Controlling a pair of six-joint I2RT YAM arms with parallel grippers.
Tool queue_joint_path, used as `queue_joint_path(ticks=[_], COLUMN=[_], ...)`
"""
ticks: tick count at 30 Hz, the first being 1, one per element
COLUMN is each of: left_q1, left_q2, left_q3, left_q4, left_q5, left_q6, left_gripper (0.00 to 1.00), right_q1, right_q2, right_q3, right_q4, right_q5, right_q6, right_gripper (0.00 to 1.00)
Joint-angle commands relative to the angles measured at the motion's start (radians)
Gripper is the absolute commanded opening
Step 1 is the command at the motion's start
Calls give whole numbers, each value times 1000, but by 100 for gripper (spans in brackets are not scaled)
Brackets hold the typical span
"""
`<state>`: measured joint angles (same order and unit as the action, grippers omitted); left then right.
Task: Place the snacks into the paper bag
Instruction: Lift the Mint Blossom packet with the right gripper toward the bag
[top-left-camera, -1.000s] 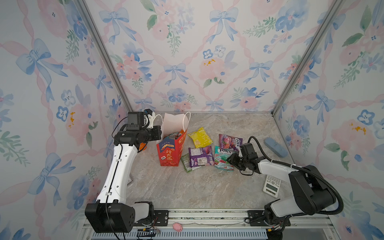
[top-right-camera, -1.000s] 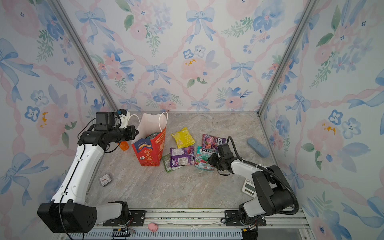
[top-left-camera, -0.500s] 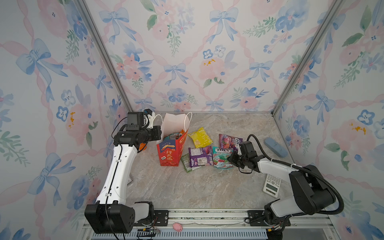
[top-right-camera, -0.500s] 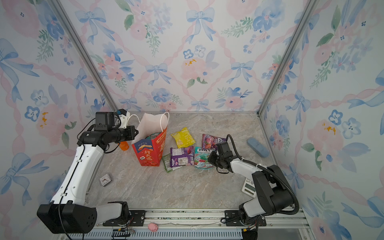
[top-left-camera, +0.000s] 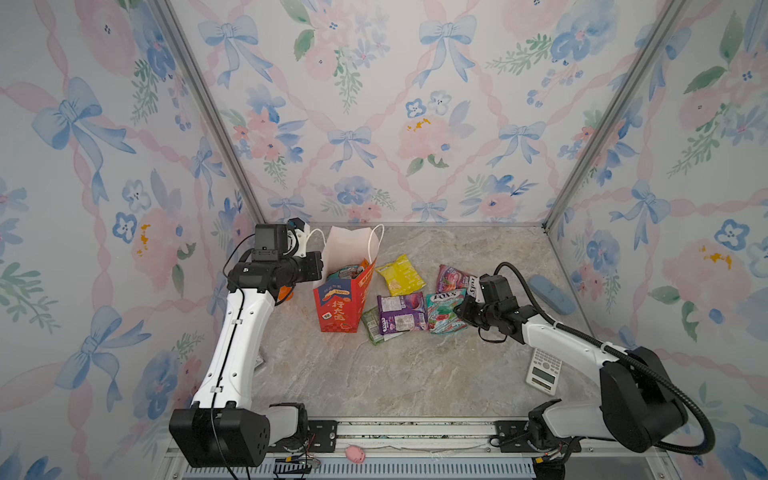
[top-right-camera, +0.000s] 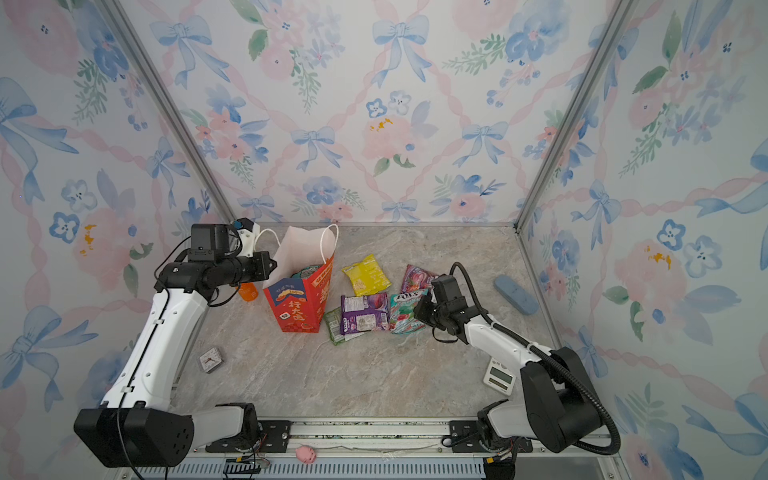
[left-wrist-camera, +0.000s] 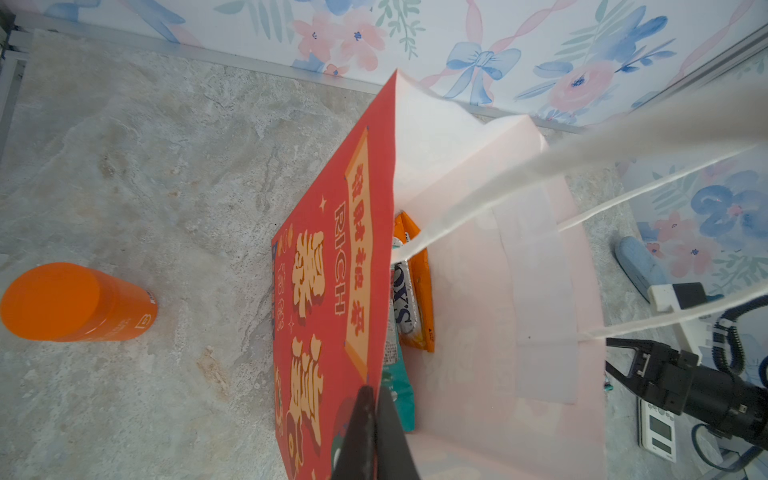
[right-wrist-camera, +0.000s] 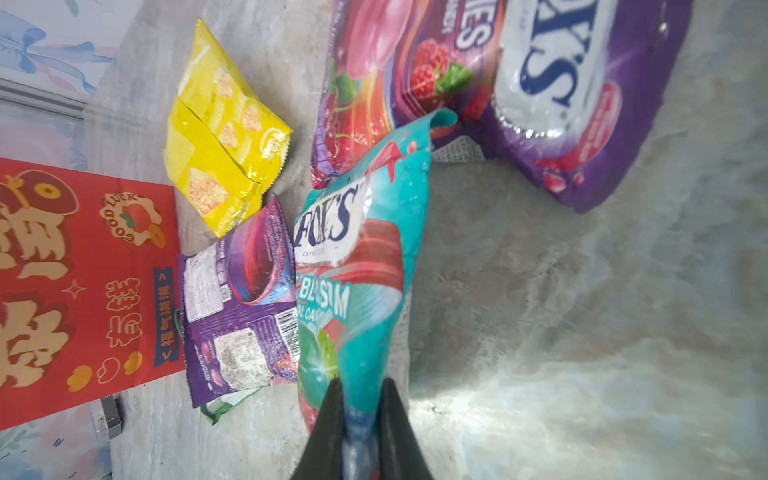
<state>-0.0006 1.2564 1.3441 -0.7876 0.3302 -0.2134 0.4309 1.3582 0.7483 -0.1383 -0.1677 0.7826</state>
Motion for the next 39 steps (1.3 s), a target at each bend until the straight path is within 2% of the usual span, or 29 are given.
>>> queue_joint_path(ticks=[1,9,17,23,39], left_q1=[0,-1,-2,-1,-1], left_q2=[-18,-16,-20,-23,-9], left_q3=[-4,-7,-8,-10,0], left_q4=[8,7,8,7,7], left_q5=[10,13,15,16,14], left_q6=[-7,-7,-5,-7,-6], left_gripper=[0,0,0,0,0], right_q1=[26,66,87,102,187], right_q2=[-55,-102,-101,-47,173], right_q3=[71,161,255,386,860], right_q4=[-34,-94,-76,-18,34], right_q5=[20,52,72,76,70], right_q6=[-27,-58,-82,-104,-233], right_gripper=[0,0,0,0,0])
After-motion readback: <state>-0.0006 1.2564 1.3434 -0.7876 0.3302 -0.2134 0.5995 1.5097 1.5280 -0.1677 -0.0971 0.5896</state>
